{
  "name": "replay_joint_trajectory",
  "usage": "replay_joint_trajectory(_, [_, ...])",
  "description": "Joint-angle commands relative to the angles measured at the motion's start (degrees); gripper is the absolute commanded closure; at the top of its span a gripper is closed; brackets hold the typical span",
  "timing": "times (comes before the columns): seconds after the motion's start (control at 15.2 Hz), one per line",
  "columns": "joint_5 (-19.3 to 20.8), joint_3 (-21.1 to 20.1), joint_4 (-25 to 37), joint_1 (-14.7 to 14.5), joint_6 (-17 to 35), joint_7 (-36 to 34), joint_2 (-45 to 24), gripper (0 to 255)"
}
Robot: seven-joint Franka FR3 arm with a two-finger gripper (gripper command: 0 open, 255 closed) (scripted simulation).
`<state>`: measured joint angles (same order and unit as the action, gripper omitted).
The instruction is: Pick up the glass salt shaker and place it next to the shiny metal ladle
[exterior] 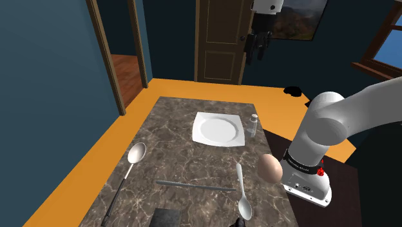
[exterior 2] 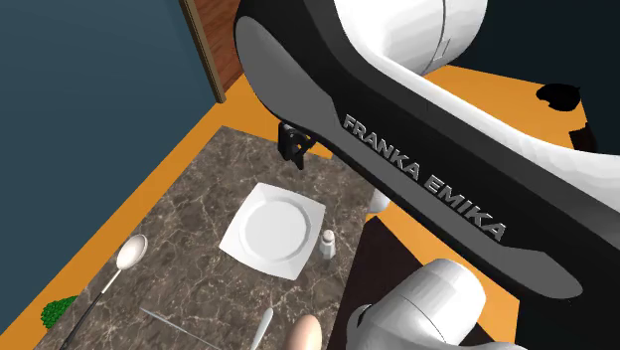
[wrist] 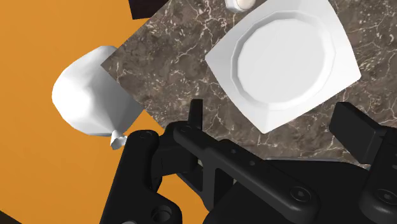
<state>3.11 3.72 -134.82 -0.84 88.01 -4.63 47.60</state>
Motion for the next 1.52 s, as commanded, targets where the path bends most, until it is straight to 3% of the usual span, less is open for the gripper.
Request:
replay_joint_trajectory(0.0, [0.00, 0.00, 0.00, 0.00, 0.00, 0.00, 0.00, 0])
replay_joint_trajectory(0.92, [-0.47, -2.99, -30.91, 0.44, 16.68, -5.32, 11.36, 0])
replay_joint_trajectory(1.45, [-0.20, -2.90, -37.12, 0.64, 23.65, -5.59, 10.47, 0])
